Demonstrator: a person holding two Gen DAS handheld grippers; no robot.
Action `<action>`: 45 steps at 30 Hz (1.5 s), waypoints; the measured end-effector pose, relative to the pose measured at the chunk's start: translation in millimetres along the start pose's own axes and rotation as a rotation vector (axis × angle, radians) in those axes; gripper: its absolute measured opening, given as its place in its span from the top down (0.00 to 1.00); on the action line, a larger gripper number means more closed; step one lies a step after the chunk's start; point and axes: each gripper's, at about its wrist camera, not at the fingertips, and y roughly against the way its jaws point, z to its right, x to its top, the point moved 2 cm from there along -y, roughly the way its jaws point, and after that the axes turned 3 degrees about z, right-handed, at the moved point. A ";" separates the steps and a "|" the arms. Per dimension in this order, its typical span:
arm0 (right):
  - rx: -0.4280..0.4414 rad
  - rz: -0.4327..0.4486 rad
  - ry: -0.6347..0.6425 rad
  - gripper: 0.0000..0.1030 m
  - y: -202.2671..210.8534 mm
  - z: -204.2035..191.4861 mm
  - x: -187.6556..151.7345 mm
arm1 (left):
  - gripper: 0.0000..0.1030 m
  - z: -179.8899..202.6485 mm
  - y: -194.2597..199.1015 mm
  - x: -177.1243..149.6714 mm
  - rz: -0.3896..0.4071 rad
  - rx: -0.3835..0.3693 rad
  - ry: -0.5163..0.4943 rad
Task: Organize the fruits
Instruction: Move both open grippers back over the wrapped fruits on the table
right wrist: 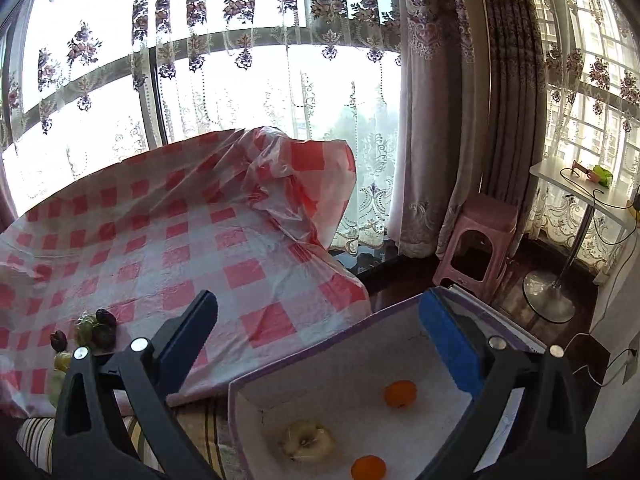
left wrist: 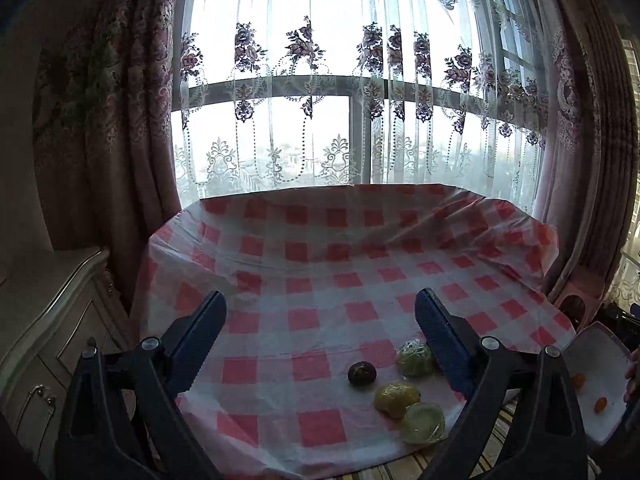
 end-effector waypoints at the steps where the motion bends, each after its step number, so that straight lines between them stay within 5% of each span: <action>1: 0.032 -0.007 0.001 0.02 -1.0 -7.6 -2.2 | 0.11 -4.6 -6.0 -6.3 -0.026 -0.021 0.019; 8: 0.267 -0.099 0.121 0.02 -13.9 -76.0 -27.2 | 0.11 -6.8 -49.3 -51.6 -0.170 -0.085 0.071; 15: 0.384 -0.182 0.242 0.02 -20.3 -140.4 -56.8 | 0.11 -4.3 -75.6 -84.9 -0.255 -0.078 0.074; 26: 0.612 -0.283 0.636 0.02 -15.8 -272.5 -99.7 | 0.12 -16.2 -97.8 -117.2 -0.326 -0.070 0.117; 34: 0.634 -0.340 0.780 0.02 -28.0 -323.5 -124.6 | 0.12 -27.1 -105.8 -129.1 -0.348 -0.069 0.146; 45: 0.611 -0.360 0.796 0.03 -42.5 -330.8 -136.4 | 0.12 -27.9 -110.3 -137.1 -0.364 -0.085 0.163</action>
